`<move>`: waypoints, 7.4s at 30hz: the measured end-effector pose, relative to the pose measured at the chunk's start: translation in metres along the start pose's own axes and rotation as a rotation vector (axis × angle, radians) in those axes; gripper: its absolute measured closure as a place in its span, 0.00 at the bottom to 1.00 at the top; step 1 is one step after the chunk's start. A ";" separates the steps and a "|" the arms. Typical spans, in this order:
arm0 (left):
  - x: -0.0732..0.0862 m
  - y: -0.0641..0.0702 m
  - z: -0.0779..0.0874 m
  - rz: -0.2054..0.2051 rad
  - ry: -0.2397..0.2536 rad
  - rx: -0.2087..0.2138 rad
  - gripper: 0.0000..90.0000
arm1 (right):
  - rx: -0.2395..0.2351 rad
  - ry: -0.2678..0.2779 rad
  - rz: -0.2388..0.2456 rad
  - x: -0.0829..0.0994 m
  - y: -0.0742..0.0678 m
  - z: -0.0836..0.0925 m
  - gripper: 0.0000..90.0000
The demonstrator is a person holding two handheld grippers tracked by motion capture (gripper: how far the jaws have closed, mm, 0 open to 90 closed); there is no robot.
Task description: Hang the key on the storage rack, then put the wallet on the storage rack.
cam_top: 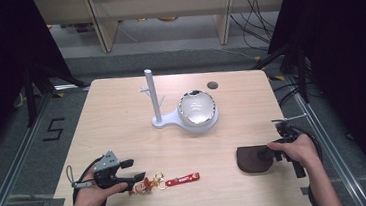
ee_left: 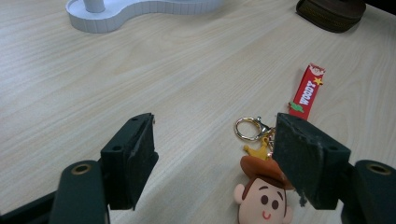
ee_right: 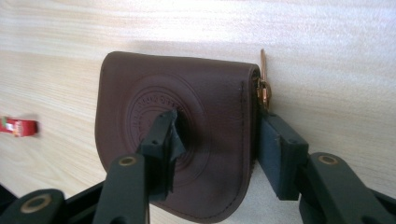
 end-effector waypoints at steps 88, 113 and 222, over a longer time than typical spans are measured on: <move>0.010 -0.008 0.004 0.042 0.003 -0.035 0.33 | 0.429 0.455 0.750 -0.035 -0.170 0.039 0.74; 0.009 -0.008 0.004 0.038 0.004 -0.023 0.33 | 0.430 0.466 0.820 -0.060 -0.195 0.022 0.74; -0.039 0.027 -0.026 -0.408 -0.588 0.162 0.36 | 0.166 0.373 0.491 0.018 -0.068 -0.041 0.75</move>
Point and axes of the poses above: each handheld gripper's, and its own axes: z roughly backward along the jaws, x roughly out of its underside, y roughly to its right, the point moved 1 cm from there along -z, roughly forward along the jaws, and after that the axes turned 6 degrees about -x, right-handed, at the moved point
